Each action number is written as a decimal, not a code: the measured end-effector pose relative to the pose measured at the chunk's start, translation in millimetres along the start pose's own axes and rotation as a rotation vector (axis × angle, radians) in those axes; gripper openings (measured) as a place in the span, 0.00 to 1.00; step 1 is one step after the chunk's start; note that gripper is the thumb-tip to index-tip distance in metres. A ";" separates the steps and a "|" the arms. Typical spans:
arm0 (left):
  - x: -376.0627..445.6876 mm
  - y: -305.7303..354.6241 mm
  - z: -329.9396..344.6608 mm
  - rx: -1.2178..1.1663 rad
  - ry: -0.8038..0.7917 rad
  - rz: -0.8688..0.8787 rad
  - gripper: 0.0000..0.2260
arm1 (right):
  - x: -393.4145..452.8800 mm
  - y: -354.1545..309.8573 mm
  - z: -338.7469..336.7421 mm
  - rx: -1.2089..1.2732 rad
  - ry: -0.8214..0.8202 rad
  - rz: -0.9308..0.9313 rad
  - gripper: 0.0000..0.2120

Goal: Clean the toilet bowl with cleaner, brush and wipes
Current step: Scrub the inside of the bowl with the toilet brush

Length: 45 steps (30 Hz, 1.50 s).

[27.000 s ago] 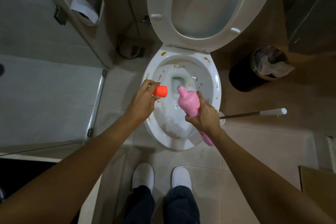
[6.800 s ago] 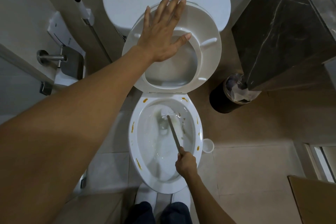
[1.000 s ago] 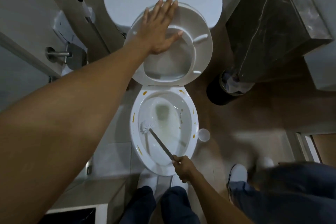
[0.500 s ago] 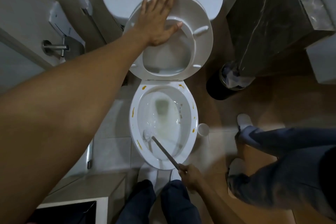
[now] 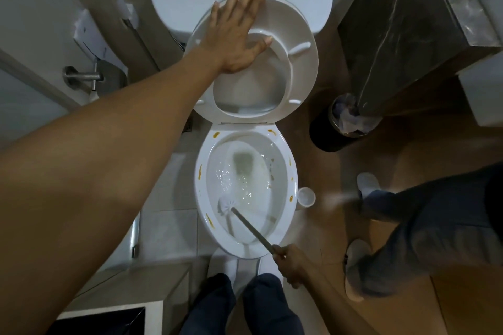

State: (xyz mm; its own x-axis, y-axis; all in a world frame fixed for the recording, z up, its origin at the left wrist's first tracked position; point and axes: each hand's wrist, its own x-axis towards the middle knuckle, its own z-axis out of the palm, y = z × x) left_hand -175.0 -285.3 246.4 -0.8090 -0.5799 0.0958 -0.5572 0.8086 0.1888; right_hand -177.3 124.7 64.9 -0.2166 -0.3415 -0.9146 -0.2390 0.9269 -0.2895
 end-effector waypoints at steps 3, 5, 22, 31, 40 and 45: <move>0.2 0.7 0.9 0.005 -0.001 0.000 0.36 | 0.6 4.9 3.6 -0.027 0.010 0.018 0.15; 0.4 -0.1 0.9 0.009 0.000 0.002 0.36 | 8.8 -5.7 3.8 0.005 0.038 0.022 0.16; 0.8 1.4 -0.7 0.007 -0.006 0.004 0.36 | -3.5 -41.7 -40.5 -0.056 0.046 0.136 0.11; -0.5 0.4 -1.0 0.011 0.003 0.003 0.35 | -3.6 -42.2 -54.6 -0.041 0.035 0.223 0.06; -0.9 -0.8 0.4 0.014 0.009 0.004 0.35 | -2.2 -36.5 -40.2 0.002 0.030 0.203 0.09; -0.1 -0.6 0.8 0.011 0.015 0.007 0.36 | 18.9 -48.4 -48.9 -0.053 0.080 0.130 0.13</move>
State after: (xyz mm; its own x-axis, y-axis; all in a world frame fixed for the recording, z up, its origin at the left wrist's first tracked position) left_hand -174.8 -285.7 245.5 -0.8102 -0.5755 0.1113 -0.5536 0.8137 0.1771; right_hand -216.1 65.8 75.5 -0.3230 -0.2328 -0.9173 -0.2531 0.9552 -0.1533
